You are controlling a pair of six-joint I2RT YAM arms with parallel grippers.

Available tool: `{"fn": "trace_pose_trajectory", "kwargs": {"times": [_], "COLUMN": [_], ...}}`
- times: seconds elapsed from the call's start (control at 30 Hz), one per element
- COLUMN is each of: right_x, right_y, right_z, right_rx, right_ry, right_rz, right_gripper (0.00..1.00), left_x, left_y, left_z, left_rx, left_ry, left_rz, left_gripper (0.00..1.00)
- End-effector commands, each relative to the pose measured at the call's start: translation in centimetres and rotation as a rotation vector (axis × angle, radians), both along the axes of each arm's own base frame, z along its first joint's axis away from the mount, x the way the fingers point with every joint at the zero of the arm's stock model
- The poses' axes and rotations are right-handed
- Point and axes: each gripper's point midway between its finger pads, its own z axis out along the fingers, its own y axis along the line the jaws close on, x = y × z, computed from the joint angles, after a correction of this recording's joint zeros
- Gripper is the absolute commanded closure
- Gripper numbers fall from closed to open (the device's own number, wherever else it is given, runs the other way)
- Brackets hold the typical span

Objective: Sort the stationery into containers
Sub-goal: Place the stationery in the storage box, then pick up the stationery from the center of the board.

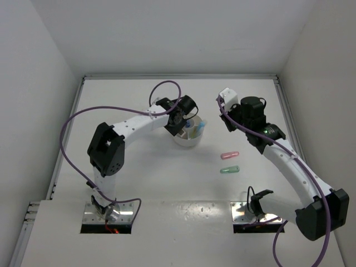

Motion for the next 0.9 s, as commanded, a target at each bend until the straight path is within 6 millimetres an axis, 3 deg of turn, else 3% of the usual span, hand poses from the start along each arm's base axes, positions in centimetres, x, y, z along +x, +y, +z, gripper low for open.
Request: {"fn": "trace_pose_trajectory", "kwargs": {"times": [0.0,0.1,0.13,0.43,0.57,0.63,0.67,0.7,0.73,0.77,0.8,0.83,0.87], "right_x": [0.5,0.4,0.4,0.3,0.4,0.0,-0.8,-1.5,-2.1,-2.7,-4.3,-4.6,-5.5], "right_y": [0.1,0.1,0.1,0.0,0.0,-0.5,-0.4,-0.4,-0.4,-0.3,-0.9,-1.1,-1.7], "right_z": [1.6,1.2,1.2,1.5,1.5,1.4,0.5,-0.3,-1.0,-1.5,-3.4,-4.6,-6.6], "right_rx": [0.019,0.016,0.016,0.019,0.008,-0.021,-0.078,-0.115,-0.151,-0.221,-0.271,-0.307,-0.373], "right_ry": [-0.067,-0.058,-0.058,-0.067,-0.072,-0.071,-0.047,-0.022,-0.003,-0.011,0.062,0.103,0.140], "right_rz": [0.004,0.004,0.004,0.004,0.011,0.010,0.077,0.125,0.173,0.266,0.319,0.348,0.409], "right_gripper": [1.00,1.00,1.00,1.00,1.00,1.00,1.00,1.00,0.88,0.72,0.55,0.35,0.32], "left_x": [0.1,0.1,0.3,0.0,0.0,-0.4,-0.7,-1.2,-1.7,-2.1,-2.3,-3.0,-3.5], "left_y": [-1.2,-1.2,-1.3,-1.2,-0.7,0.4,1.2,1.7,2.6,4.0,4.3,6.6,7.5], "left_z": [1.9,1.9,2.2,1.8,3.9,5.3,7.9,9.0,9.3,12.2,13.7,12.8,13.4], "left_rx": [-0.025,-0.025,-0.032,-0.041,-0.057,-0.027,-0.046,-0.021,0.016,0.027,0.045,0.178,0.212], "left_ry": [-0.028,-0.028,-0.035,-0.008,-0.053,-0.104,-0.159,-0.194,-0.213,-0.297,-0.368,-0.380,-0.421], "left_rz": [-0.032,-0.032,-0.032,-0.043,-0.036,-0.042,-0.043,-0.095,-0.129,-0.162,-0.217,-0.284,-0.331], "left_gripper": [0.63,0.62,0.55,0.55,0.55,0.63,0.87,1.00,1.00,1.00,1.00,1.00,0.95]}}
